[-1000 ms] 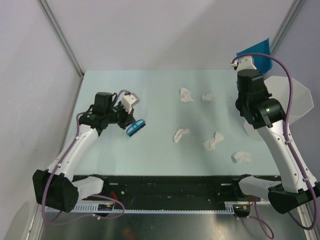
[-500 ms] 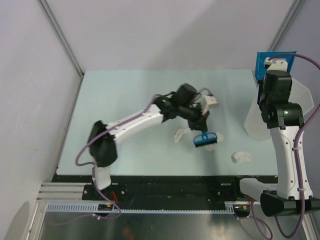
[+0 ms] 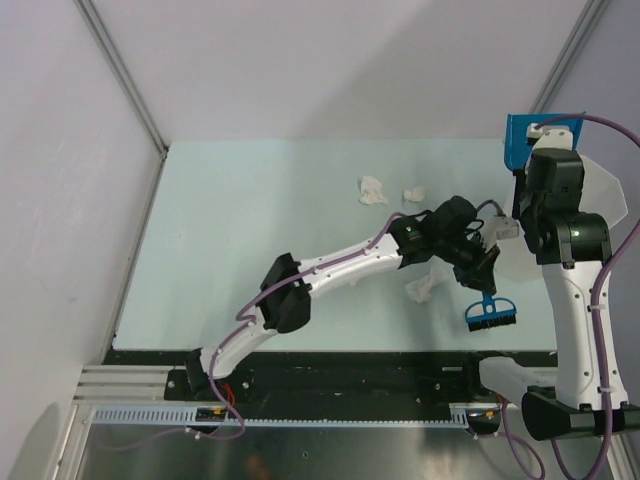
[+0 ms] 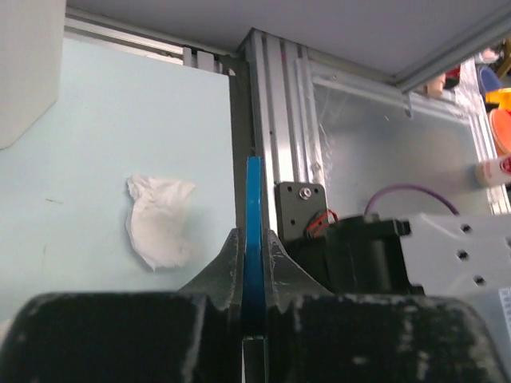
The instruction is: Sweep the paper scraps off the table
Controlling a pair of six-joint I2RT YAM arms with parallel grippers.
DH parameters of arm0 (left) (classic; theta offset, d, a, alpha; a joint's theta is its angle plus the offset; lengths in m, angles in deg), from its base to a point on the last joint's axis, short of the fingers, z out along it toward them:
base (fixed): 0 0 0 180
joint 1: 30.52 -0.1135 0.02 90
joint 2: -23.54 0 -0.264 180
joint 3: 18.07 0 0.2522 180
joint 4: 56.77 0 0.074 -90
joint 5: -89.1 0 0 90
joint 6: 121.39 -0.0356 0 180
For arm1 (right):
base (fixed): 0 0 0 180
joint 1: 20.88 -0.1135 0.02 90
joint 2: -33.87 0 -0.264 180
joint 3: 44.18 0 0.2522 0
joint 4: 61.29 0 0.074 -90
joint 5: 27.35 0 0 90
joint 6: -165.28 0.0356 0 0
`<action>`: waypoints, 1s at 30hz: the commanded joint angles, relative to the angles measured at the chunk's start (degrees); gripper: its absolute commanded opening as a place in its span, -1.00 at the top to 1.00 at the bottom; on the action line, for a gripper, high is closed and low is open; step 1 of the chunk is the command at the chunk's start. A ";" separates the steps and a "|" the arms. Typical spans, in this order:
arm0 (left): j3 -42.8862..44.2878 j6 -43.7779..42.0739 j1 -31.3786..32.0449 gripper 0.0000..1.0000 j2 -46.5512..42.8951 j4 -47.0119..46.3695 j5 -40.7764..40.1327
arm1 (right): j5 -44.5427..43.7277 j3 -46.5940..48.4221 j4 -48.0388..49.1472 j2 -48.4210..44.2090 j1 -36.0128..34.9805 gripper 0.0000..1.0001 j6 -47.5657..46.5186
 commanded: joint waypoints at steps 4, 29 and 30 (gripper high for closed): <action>5.81 9.29 -0.06 1.00 9.30 -7.34 -10.77 | -5.56 0.26 -1.36 -1.83 -4.88 1.00 0.31; -37.33 -1.33 -24.83 1.00 -9.57 -7.25 -27.22 | -15.24 -0.62 -3.30 2.99 -23.42 1.00 5.06; -40.65 -2.12 -25.54 0.99 -10.72 -7.69 -27.22 | -15.41 -0.71 -3.21 3.26 -24.04 1.00 5.06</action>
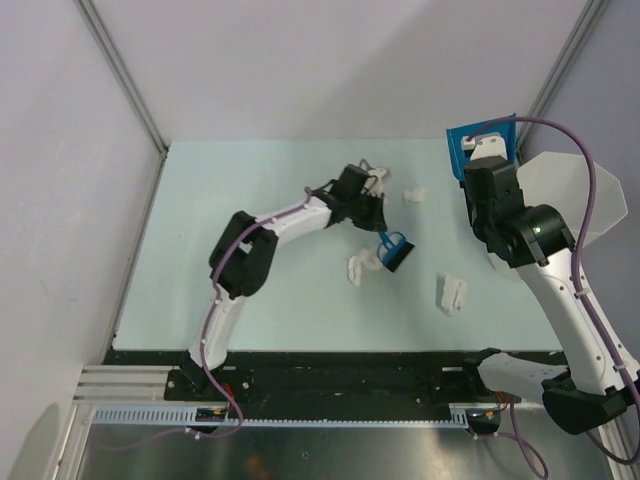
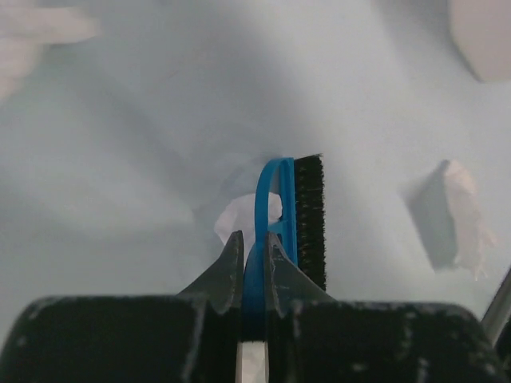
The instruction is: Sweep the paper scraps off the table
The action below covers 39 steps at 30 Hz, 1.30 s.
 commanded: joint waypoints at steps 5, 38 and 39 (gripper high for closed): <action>-15.45 -13.35 -8.26 1.00 -9.74 1.12 -8.40 | -3.39 -0.49 0.88 2.79 -3.61 1.00 2.13; 22.07 -7.91 19.33 1.00 6.42 7.62 -3.20 | -4.80 -1.99 -1.67 -1.16 -5.11 1.00 4.68; 20.59 -7.30 19.24 1.00 5.90 7.97 -4.87 | -4.89 -1.99 -1.67 -1.51 -5.11 1.00 4.85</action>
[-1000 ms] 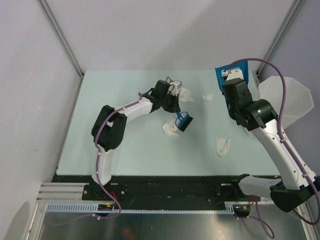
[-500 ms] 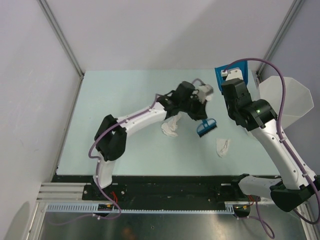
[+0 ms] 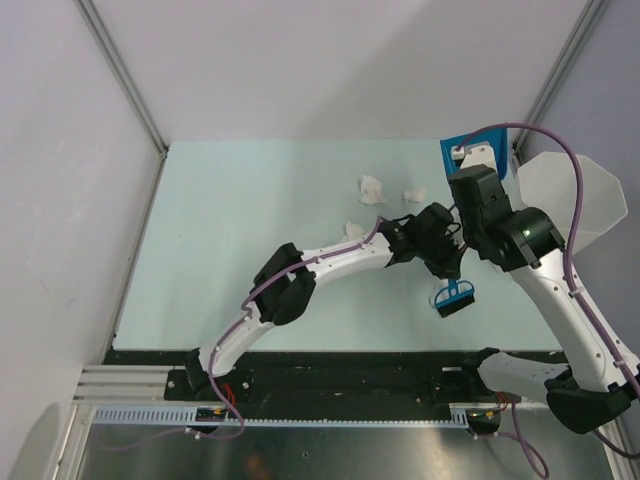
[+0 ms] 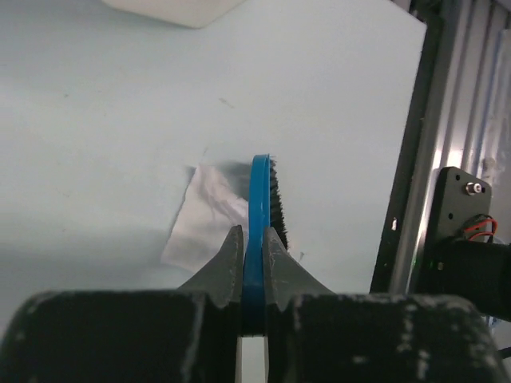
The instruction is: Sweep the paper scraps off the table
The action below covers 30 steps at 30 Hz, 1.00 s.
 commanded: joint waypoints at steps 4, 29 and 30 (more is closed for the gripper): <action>-4.21 3.60 -1.70 1.00 -4.08 2.77 -13.59 | -0.85 0.04 0.10 -2.43 -0.11 1.00 2.14; -22.42 -4.75 -30.88 1.00 -30.80 3.30 0.55 | 28.24 -5.93 1.77 6.09 -2.57 1.00 8.11; -22.07 -4.57 -31.41 1.00 -32.55 3.74 2.47 | 29.03 -6.02 1.07 6.44 -2.65 1.00 9.95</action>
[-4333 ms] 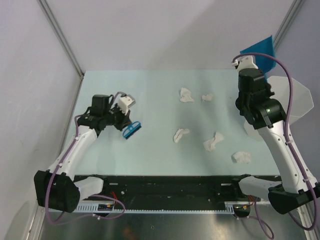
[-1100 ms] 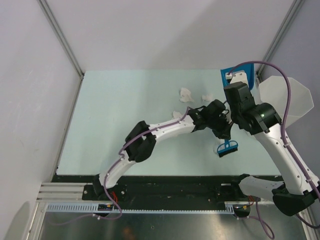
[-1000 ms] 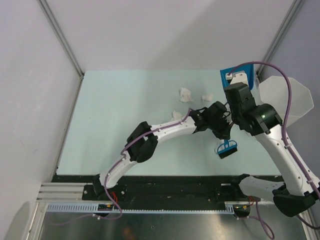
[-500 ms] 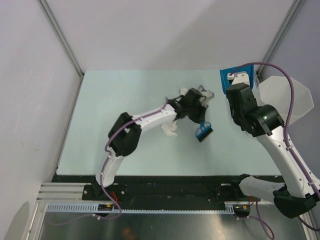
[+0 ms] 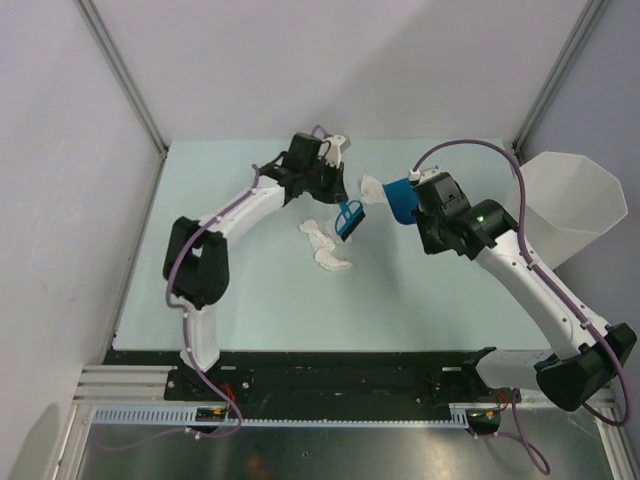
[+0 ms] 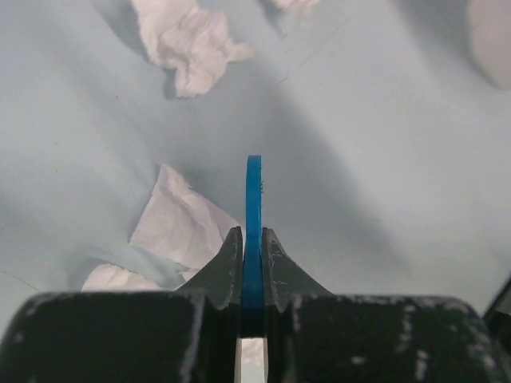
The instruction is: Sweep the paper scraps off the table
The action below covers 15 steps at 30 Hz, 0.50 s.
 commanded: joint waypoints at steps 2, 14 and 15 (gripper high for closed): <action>3.08 -3.26 -2.01 1.00 -11.41 1.80 8.66 | 11.36 -0.49 -2.31 0.48 -1.47 1.00 6.25; -15.29 -17.32 -5.53 1.00 -23.02 4.88 2.42 | 20.07 -11.91 -3.73 7.15 -16.77 1.00 12.50; -16.25 -17.41 -5.89 1.00 -22.85 4.79 2.42 | 20.33 -12.53 -2.42 8.38 -16.95 1.00 12.07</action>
